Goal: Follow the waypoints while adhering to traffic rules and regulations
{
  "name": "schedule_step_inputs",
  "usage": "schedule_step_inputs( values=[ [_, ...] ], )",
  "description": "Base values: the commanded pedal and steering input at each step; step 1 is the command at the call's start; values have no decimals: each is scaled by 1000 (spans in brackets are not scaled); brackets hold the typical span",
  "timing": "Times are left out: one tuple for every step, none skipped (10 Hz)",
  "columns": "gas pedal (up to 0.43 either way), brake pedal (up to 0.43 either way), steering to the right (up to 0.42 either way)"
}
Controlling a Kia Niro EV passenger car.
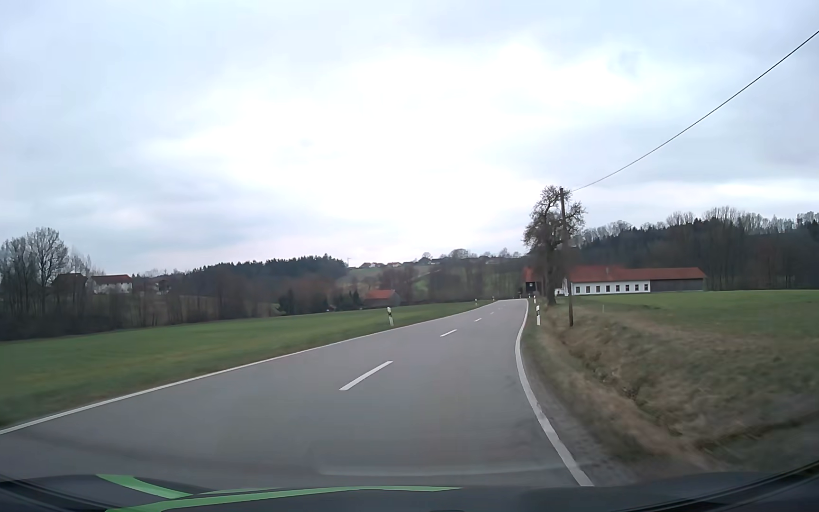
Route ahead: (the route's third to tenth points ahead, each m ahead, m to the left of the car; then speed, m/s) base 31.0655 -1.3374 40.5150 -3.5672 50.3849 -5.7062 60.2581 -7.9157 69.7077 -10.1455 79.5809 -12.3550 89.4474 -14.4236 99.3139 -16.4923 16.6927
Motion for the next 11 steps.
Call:
schedule_step_inputs(
  values=[
    [130,0,59],
    [150,0,58],
    [157,0,56],
    [197,0,54],
    [197,0,52],
    [197,0,49],
    [197,0,45],
    [209,0,41],
    [209,0,37],
    [209,0,34],
    [209,0,31]
  ],
)
